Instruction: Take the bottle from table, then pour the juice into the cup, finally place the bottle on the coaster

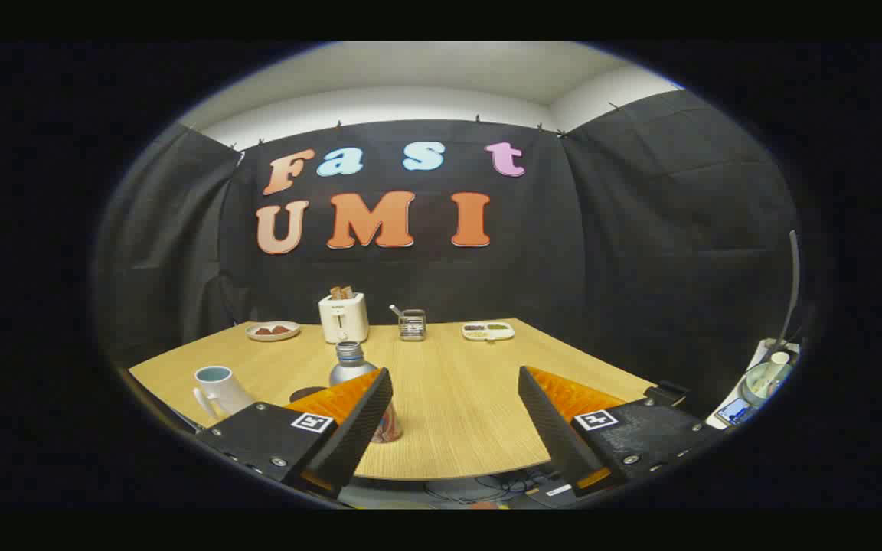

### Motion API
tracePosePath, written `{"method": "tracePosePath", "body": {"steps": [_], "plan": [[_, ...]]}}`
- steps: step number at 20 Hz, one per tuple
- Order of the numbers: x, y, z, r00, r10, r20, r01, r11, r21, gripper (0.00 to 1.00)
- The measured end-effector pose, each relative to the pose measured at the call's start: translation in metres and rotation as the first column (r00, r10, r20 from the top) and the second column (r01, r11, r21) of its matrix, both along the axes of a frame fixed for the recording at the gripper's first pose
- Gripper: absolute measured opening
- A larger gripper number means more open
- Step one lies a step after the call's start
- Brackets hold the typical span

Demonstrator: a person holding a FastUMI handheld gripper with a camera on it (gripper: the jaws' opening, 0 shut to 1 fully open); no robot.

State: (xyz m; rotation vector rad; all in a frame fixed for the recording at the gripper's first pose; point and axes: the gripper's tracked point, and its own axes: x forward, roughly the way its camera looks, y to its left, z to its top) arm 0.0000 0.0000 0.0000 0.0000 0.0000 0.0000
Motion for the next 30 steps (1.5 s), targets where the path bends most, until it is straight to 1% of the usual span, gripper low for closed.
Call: {"method": "tracePosePath", "body": {"steps": [3, 12, 18, 23, 30], "plan": [[0.001, 0.003, -0.002, 1.000, 0.007, -0.008, -0.007, 1.000, -0.019, 0.98], [0.006, 0.012, -0.007, 0.999, 0.031, -0.006, -0.031, 0.999, 0.012, 0.98], [0.008, 0.019, -0.011, 0.999, 0.048, -0.015, -0.048, 0.999, 0.003, 0.98], [0.011, 0.036, -0.017, 0.995, 0.091, -0.029, -0.091, 0.996, 0.009, 0.98], [0.018, 0.064, -0.034, 0.987, 0.149, -0.065, -0.149, 0.989, -0.010, 0.99]]}}
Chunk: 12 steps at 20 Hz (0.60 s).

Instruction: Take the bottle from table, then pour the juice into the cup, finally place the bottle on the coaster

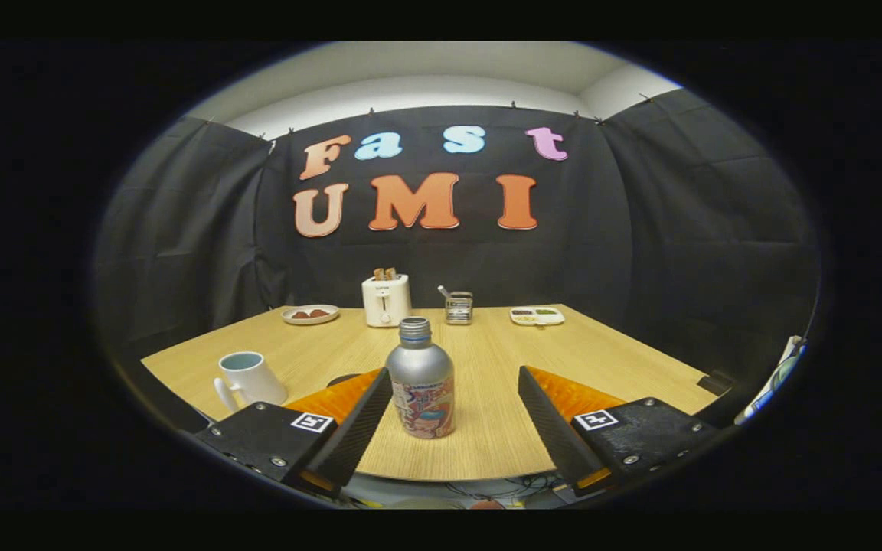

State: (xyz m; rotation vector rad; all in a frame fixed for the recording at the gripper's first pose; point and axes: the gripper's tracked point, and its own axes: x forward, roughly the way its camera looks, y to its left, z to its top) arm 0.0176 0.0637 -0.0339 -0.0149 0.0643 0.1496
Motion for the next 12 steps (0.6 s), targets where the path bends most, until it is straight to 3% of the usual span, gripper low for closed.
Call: {"method": "tracePosePath", "body": {"steps": [12], "plan": [[0.025, 0.024, -0.039, 0.995, 0.046, -0.087, -0.047, 0.999, -0.003, 0.99]]}}
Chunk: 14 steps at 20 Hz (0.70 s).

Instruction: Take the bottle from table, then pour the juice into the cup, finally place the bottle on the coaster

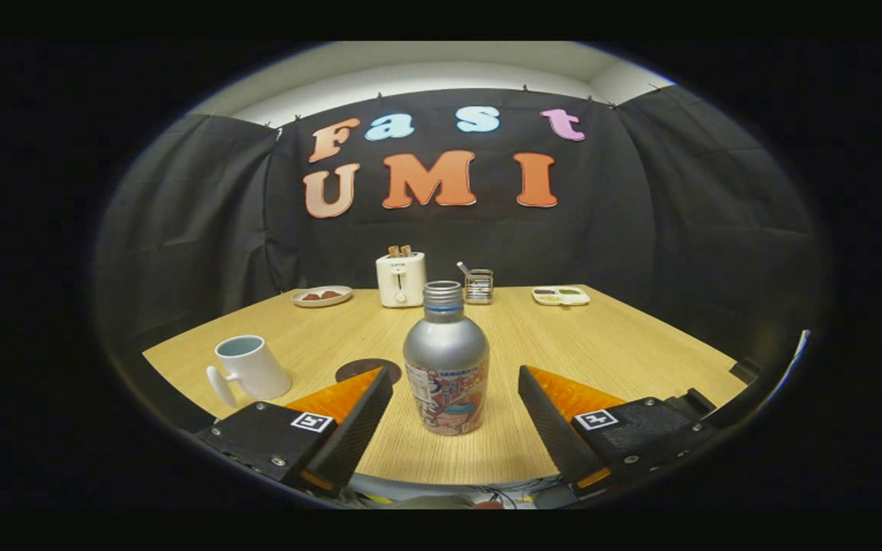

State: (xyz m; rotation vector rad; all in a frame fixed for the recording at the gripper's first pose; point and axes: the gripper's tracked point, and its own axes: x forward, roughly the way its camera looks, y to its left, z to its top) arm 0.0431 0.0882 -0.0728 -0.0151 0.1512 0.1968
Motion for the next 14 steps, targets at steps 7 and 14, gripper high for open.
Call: {"method": "tracePosePath", "body": {"steps": [7, 14], "plan": [[0.017, 0.006, -0.020, 0.999, 0.002, -0.045, -0.001, 1.000, 0.008, 0.99], [0.027, 0.009, -0.035, 0.997, 0.004, -0.083, -0.002, 1.000, 0.019, 0.99]]}}
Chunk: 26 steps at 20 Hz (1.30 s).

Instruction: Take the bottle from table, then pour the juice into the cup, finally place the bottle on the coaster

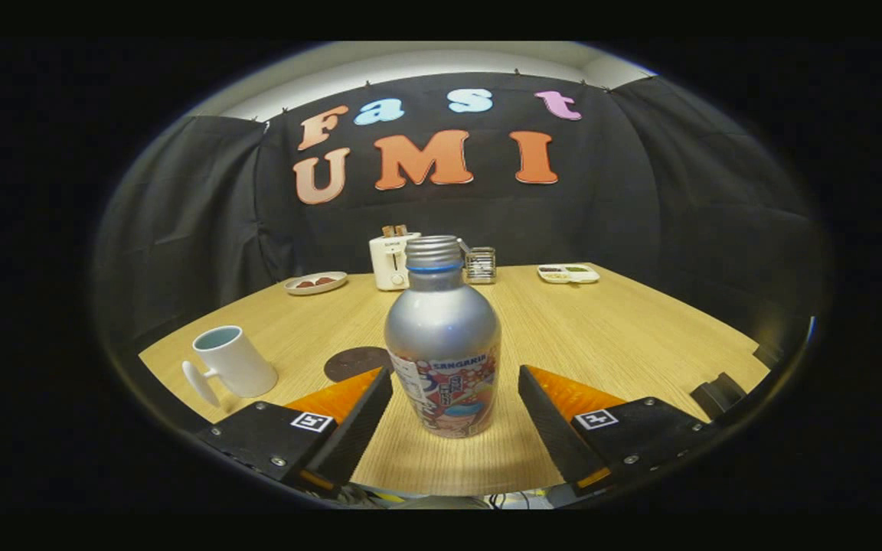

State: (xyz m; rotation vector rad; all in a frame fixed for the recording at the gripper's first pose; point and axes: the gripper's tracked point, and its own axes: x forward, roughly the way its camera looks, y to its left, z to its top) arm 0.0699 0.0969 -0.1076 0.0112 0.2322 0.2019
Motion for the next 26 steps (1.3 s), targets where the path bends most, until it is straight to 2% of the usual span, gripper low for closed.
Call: {"method": "tracePosePath", "body": {"steps": [3, 10, 18, 26], "plan": [[0.004, 0.000, -0.004, 1.000, -0.004, -0.007, 0.004, 1.000, -0.009, 0.97], [0.008, 0.006, -0.009, 1.000, 0.000, -0.021, -0.001, 0.999, -0.032, 0.80], [0.000, 0.009, -0.002, 1.000, -0.022, -0.022, 0.021, 0.998, -0.054, 0.78], [-0.006, 0.022, 0.021, 0.999, -0.019, 0.026, 0.023, 0.988, -0.154, 0.78]]}}
